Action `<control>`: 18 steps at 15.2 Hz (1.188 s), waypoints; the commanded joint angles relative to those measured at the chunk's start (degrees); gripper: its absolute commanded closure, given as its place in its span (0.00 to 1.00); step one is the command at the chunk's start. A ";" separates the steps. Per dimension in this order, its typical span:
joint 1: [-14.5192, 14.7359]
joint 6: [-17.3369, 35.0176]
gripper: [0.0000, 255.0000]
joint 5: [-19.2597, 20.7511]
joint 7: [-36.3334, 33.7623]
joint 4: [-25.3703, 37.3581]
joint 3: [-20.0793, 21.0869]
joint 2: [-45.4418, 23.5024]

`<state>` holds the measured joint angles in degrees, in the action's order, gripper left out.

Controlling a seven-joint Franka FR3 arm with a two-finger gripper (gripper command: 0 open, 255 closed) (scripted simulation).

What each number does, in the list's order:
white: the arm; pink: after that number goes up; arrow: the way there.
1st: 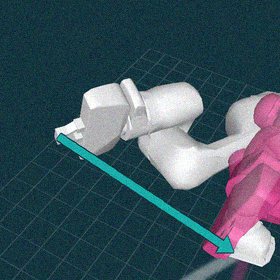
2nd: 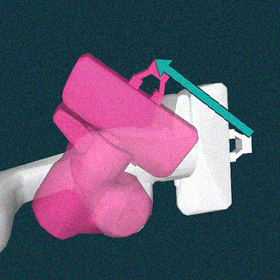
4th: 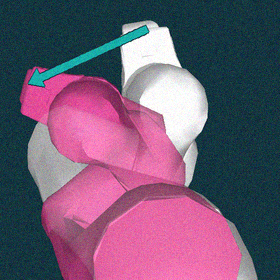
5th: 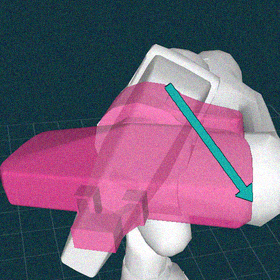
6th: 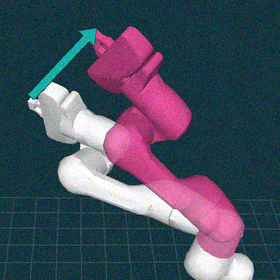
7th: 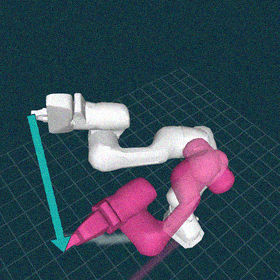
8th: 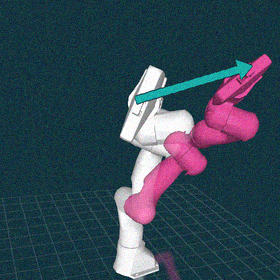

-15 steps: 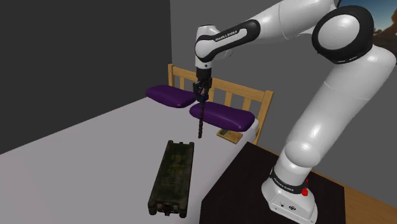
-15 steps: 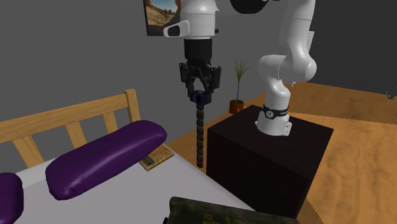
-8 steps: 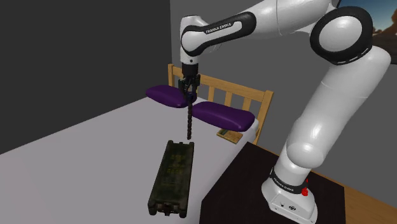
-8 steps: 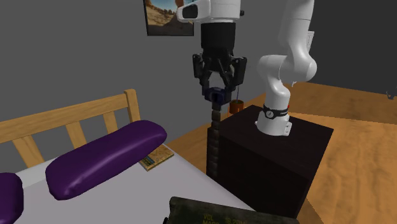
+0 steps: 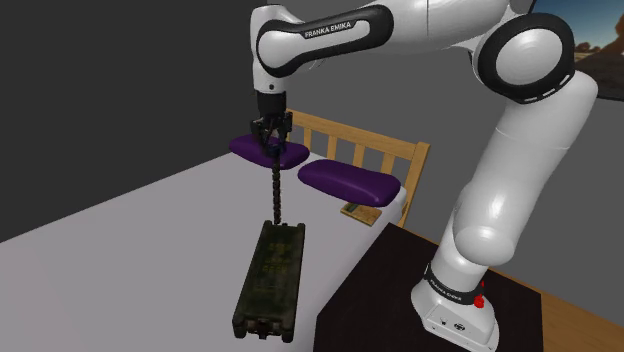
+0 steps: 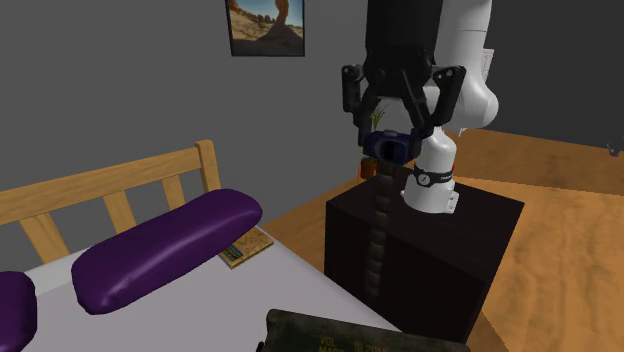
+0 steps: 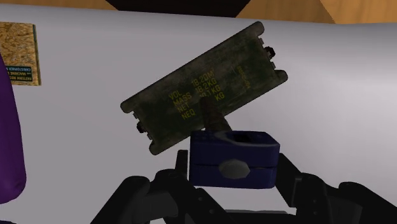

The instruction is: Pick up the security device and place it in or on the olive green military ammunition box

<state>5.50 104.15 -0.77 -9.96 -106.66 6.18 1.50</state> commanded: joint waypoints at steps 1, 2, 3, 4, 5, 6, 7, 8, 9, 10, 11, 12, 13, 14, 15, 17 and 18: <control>0.34 0.50 1.00 0.02 -0.78 -0.06 0.36 -0.47; 0.34 1.26 1.00 0.02 -0.77 -0.76 0.36 -0.53; 0.34 2.02 1.00 0.03 -0.77 -1.42 0.37 -0.62; 0.35 2.77 1.00 0.04 -0.77 -2.09 0.37 -0.71; 0.35 3.53 1.00 0.05 -0.78 -2.74 0.38 -0.81; 0.35 4.28 1.00 0.06 -0.78 -3.38 0.38 -0.93; 0.36 5.03 1.00 0.07 -0.78 -4.01 0.38 -1.05; 0.36 5.79 1.00 0.08 -0.79 -4.62 0.39 -1.19; 0.37 6.53 1.00 0.10 -0.79 -5.22 0.39 -1.34; 0.37 7.28 1.00 0.12 -0.80 -5.81 0.40 -1.50; 0.37 8.03 1.00 0.13 -0.81 -6.38 0.40 -1.68; 0.38 8.78 1.00 0.15 -0.82 -6.95 0.41 -1.86; 0.38 9.52 1.00 0.17 -0.83 -7.49 0.41 -2.06; 0.39 10.26 1.00 0.20 -0.84 -8.03 0.42 -2.27; 0.39 11.01 1.00 0.22 -0.85 -8.55 0.42 -2.49; 0.40 12.49 1.00 0.28 -0.88 -9.56 0.43 -2.97; 0.41 13.23 1.00 0.31 -0.89 -10.05 0.43 -3.22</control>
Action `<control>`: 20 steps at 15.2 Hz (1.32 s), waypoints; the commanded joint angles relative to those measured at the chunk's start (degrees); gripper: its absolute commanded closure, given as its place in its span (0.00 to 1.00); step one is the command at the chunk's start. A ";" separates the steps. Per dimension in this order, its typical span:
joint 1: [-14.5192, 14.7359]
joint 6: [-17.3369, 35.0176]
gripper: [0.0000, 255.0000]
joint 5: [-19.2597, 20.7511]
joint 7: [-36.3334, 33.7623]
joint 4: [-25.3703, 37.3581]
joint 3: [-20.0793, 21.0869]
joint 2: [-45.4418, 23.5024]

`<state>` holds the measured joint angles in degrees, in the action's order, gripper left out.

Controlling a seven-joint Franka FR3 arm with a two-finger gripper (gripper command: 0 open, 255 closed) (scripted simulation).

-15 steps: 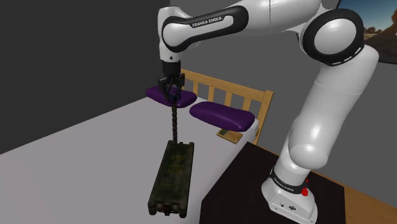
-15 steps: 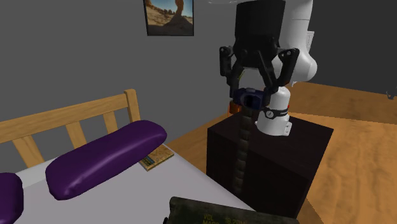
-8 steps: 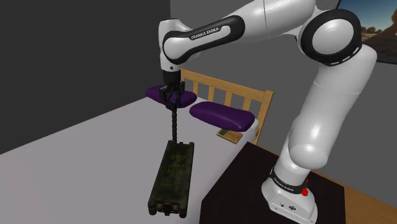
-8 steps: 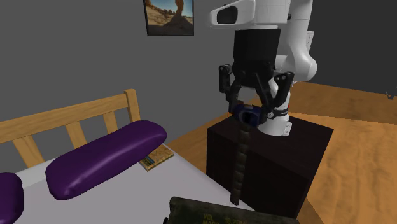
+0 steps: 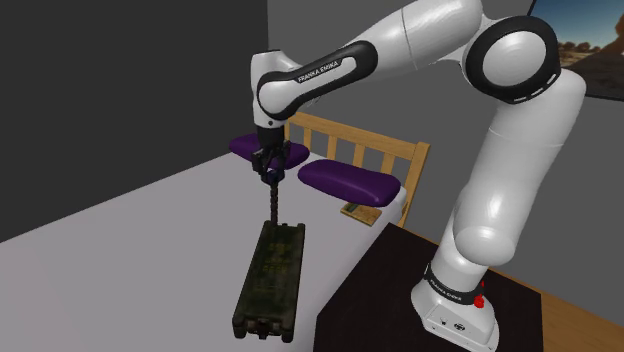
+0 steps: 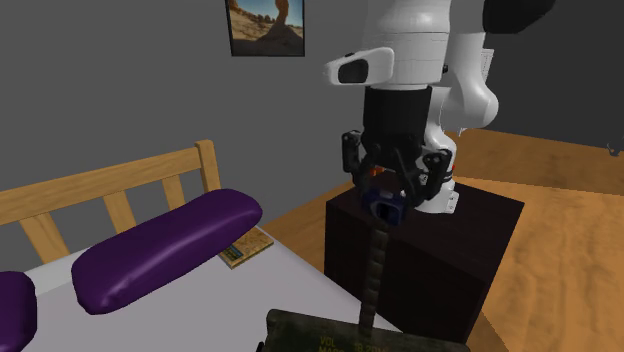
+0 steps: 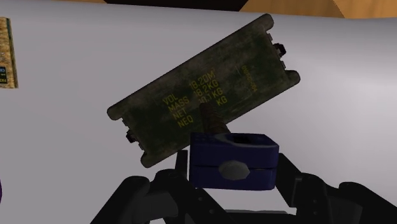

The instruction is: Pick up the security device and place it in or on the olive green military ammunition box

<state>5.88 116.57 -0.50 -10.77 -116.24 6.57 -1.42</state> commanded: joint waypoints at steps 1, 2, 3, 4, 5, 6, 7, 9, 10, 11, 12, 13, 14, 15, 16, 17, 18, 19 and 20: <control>0.04 1.55 1.00 0.07 -0.11 -0.94 0.04 -0.57; 0.05 2.29 1.00 0.10 -0.13 -1.40 0.04 -0.84; 0.06 3.03 1.00 0.14 -0.15 -1.85 0.04 -1.14; 0.06 3.76 1.00 0.18 -0.17 -2.28 0.04 -1.44; 0.07 4.50 1.00 0.22 -0.19 -2.71 0.04 -1.75; 0.08 5.23 1.00 0.26 -0.21 -3.12 0.04 -2.07; 0.08 5.96 1.00 0.30 -0.24 -3.52 0.04 -2.41; 0.10 7.43 1.00 0.39 -0.30 -4.28 0.04 -3.12; 0.10 8.16 1.00 0.44 -0.32 -4.66 0.04 -3.47; 0.11 8.88 1.00 0.50 -0.36 -4.99 0.04 -3.86; 0.12 9.61 1.00 0.55 -0.39 -5.33 0.03 -4.26; 0.13 10.33 1.00 0.61 -0.43 -5.65 0.03 -4.66; 0.14 11.05 1.00 0.67 -0.46 -5.96 0.02 -5.07; 0.15 11.78 1.00 0.73 -0.50 -6.26 0.01 -5.49; 0.16 12.49 1.00 0.80 -0.54 -6.55 0.00 -5.93; 0.17 13.21 1.00 0.86 -0.58 -6.83 -0.01 -6.37; 0.19 13.93 1.00 0.93 -0.63 -7.09 -0.02 -6.83; 0.20 14.64 1.00 1.01 -0.67 -7.34 -0.03 -7.30; 0.22 15.54 1.00 1.10 -0.73 -7.64 -0.05 -7.90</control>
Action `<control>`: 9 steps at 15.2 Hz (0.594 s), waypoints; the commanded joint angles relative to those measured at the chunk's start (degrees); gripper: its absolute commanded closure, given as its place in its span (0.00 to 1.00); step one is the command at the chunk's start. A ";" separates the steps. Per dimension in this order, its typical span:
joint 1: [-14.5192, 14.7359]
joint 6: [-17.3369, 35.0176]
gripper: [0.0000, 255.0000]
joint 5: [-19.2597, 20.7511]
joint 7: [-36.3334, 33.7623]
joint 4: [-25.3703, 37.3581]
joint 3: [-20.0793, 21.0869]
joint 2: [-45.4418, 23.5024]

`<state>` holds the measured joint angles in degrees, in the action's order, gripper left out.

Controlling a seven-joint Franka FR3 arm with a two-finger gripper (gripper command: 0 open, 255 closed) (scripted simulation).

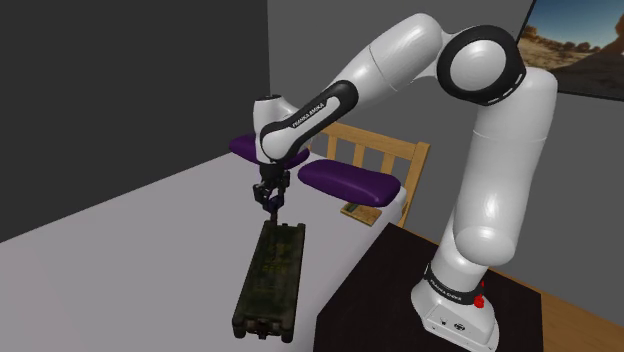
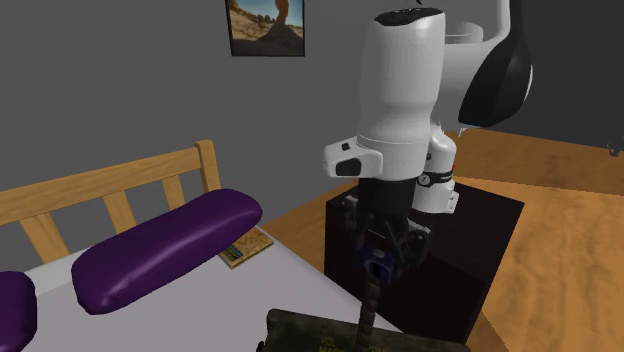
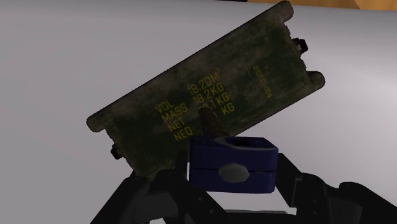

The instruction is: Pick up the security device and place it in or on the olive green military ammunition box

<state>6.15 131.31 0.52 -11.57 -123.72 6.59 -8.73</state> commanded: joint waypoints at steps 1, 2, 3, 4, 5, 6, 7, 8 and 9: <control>-0.05 0.80 1.00 0.08 0.08 -0.18 -0.07 -0.58; -0.05 0.80 1.00 0.08 0.08 -0.17 -0.07 -0.59; -0.05 0.80 1.00 0.08 0.08 -0.17 -0.07 -0.59; -0.05 0.80 1.00 0.08 0.08 -0.17 -0.07 -0.59; -0.05 0.80 1.00 0.08 0.08 -0.17 -0.07 -0.59; -0.05 0.80 1.00 0.08 0.08 -0.17 -0.07 -0.59; -0.05 0.80 1.00 0.08 0.08 -0.17 -0.07 -0.59; -0.05 0.80 1.00 0.08 0.08 -0.17 -0.07 -0.59; -0.05 0.80 0.00 0.08 0.08 -0.17 -0.07 -0.59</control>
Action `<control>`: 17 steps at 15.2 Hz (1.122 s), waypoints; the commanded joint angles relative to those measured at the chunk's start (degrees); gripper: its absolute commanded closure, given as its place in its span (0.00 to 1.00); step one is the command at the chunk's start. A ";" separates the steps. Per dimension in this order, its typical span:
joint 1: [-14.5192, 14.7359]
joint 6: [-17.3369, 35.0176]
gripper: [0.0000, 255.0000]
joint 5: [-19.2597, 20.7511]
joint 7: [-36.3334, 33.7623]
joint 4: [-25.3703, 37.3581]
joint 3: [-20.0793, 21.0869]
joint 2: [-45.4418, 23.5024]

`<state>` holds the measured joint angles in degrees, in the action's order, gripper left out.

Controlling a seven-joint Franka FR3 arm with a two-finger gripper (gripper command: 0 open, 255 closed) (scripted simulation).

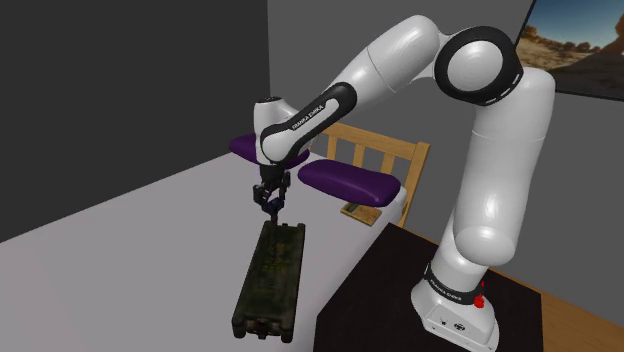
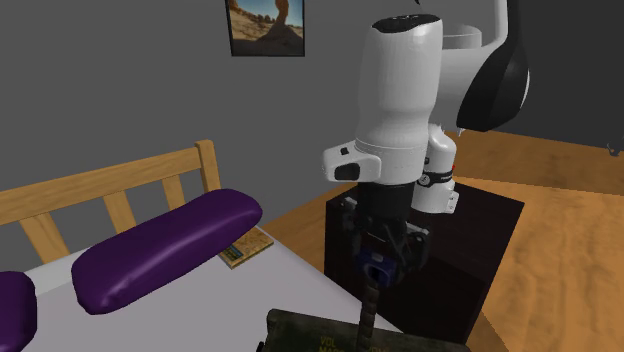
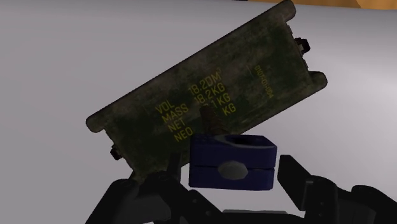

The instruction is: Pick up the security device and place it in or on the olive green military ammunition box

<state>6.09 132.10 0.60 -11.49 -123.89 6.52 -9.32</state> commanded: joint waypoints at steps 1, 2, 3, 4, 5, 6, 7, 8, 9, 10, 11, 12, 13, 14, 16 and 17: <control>0.00 0.00 0.00 0.00 0.00 0.00 0.00 0.00; 0.00 0.00 0.00 0.00 0.00 0.01 0.00 0.00; 0.00 0.00 0.00 0.00 0.00 0.01 0.00 0.00; 0.00 0.00 0.00 0.00 0.00 0.01 0.00 0.00; 0.00 0.00 0.00 0.00 0.00 0.01 0.00 0.00; -0.04 -1.79 0.00 -0.18 0.12 0.67 0.03 1.14; -0.09 -3.60 0.00 -0.34 0.24 1.41 0.06 2.22; -0.12 -5.41 0.00 -0.49 0.34 2.22 0.07 3.22; -0.15 -6.85 0.00 -0.59 0.41 2.92 0.08 3.97; -0.15 -6.85 0.00 -0.59 0.41 2.92 0.08 3.97; -0.15 -6.85 0.00 -0.59 0.42 2.91 0.08 3.97; -0.15 -6.85 0.00 -0.59 0.42 2.92 0.08 3.97; -0.15 -6.85 0.00 -0.59 0.41 2.92 0.08 3.97; -0.15 -6.85 0.00 -0.59 0.41 2.92 0.08 3.97; -0.15 -6.85 0.00 -0.59 0.41 2.92 0.08 3.97; -0.15 -6.85 0.00 -0.59 0.41 2.92 0.08 3.97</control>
